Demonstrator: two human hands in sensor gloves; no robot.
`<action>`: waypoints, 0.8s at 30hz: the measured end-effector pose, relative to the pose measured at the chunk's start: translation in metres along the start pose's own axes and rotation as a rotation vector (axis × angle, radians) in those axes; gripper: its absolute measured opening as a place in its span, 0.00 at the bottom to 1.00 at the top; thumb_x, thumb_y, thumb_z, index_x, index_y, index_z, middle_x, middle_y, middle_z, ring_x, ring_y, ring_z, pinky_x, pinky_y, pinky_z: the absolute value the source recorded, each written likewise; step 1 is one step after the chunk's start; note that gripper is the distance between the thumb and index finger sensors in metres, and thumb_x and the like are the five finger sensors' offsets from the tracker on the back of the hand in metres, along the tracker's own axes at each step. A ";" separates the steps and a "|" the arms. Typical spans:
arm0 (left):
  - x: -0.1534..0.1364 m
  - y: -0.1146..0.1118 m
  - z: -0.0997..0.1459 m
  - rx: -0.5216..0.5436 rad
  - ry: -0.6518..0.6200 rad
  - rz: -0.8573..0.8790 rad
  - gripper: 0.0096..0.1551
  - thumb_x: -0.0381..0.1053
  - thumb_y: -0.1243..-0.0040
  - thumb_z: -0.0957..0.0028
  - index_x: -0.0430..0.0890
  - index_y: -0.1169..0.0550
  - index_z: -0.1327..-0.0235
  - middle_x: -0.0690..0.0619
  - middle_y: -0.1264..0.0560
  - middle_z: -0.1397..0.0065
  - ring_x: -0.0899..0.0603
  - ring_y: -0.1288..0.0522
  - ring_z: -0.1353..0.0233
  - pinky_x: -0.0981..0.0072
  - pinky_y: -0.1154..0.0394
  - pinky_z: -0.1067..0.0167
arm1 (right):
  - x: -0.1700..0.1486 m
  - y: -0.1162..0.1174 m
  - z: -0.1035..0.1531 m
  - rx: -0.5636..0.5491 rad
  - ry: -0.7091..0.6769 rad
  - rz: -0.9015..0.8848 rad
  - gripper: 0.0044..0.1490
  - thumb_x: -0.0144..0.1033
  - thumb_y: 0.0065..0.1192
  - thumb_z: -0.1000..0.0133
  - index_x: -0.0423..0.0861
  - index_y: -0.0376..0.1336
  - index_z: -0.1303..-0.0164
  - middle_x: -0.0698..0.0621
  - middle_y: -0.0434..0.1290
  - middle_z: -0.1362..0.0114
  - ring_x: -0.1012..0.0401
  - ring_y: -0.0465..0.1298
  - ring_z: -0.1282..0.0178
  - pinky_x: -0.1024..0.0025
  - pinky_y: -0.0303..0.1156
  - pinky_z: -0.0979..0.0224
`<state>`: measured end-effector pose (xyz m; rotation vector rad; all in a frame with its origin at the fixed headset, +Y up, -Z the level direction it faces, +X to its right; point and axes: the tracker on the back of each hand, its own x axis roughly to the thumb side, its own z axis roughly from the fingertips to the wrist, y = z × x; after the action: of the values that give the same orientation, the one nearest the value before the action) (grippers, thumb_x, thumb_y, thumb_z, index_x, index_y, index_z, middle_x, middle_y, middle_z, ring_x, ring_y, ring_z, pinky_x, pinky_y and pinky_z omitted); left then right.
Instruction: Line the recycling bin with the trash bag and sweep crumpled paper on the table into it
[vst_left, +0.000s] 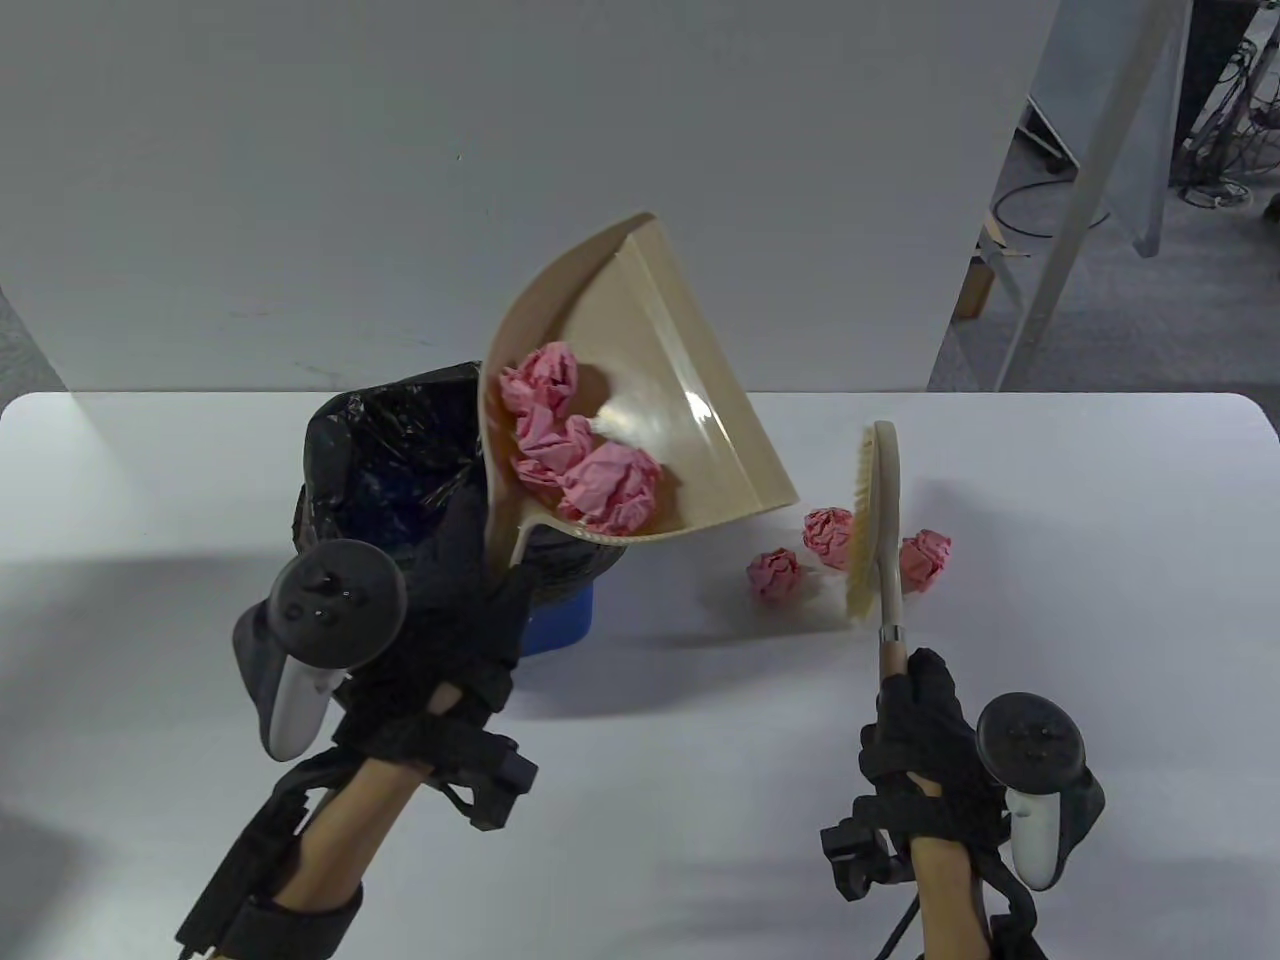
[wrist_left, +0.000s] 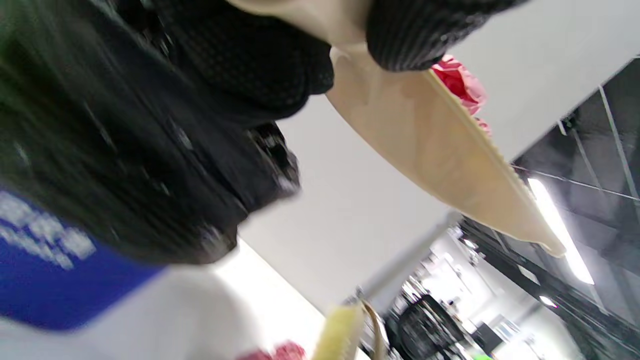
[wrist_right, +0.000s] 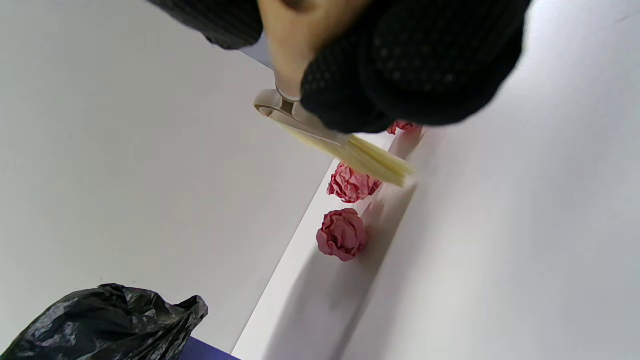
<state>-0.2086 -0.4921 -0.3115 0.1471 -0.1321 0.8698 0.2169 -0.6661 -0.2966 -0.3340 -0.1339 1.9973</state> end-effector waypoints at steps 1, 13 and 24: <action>-0.005 0.009 0.000 0.029 0.017 -0.031 0.46 0.50 0.43 0.36 0.35 0.51 0.16 0.35 0.39 0.21 0.40 0.22 0.37 0.59 0.13 0.47 | 0.000 0.000 0.000 0.002 -0.002 0.001 0.39 0.37 0.42 0.32 0.27 0.43 0.18 0.29 0.63 0.29 0.50 0.78 0.52 0.62 0.83 0.55; -0.060 0.037 -0.012 0.354 0.123 -0.699 0.44 0.49 0.41 0.37 0.40 0.48 0.14 0.38 0.39 0.20 0.39 0.23 0.35 0.55 0.15 0.44 | 0.000 0.003 0.000 0.007 0.005 0.003 0.39 0.37 0.42 0.32 0.27 0.43 0.18 0.29 0.63 0.29 0.50 0.78 0.52 0.62 0.83 0.55; -0.050 0.036 0.003 0.606 -0.026 -1.037 0.43 0.49 0.38 0.39 0.49 0.45 0.13 0.45 0.39 0.17 0.40 0.25 0.32 0.53 0.18 0.39 | 0.000 0.004 -0.001 0.005 0.003 0.005 0.39 0.37 0.42 0.32 0.28 0.43 0.18 0.29 0.63 0.29 0.50 0.78 0.52 0.62 0.82 0.55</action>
<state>-0.2687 -0.5074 -0.3147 0.7218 0.1859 -0.1558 0.2139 -0.6679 -0.2981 -0.3341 -0.1270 2.0015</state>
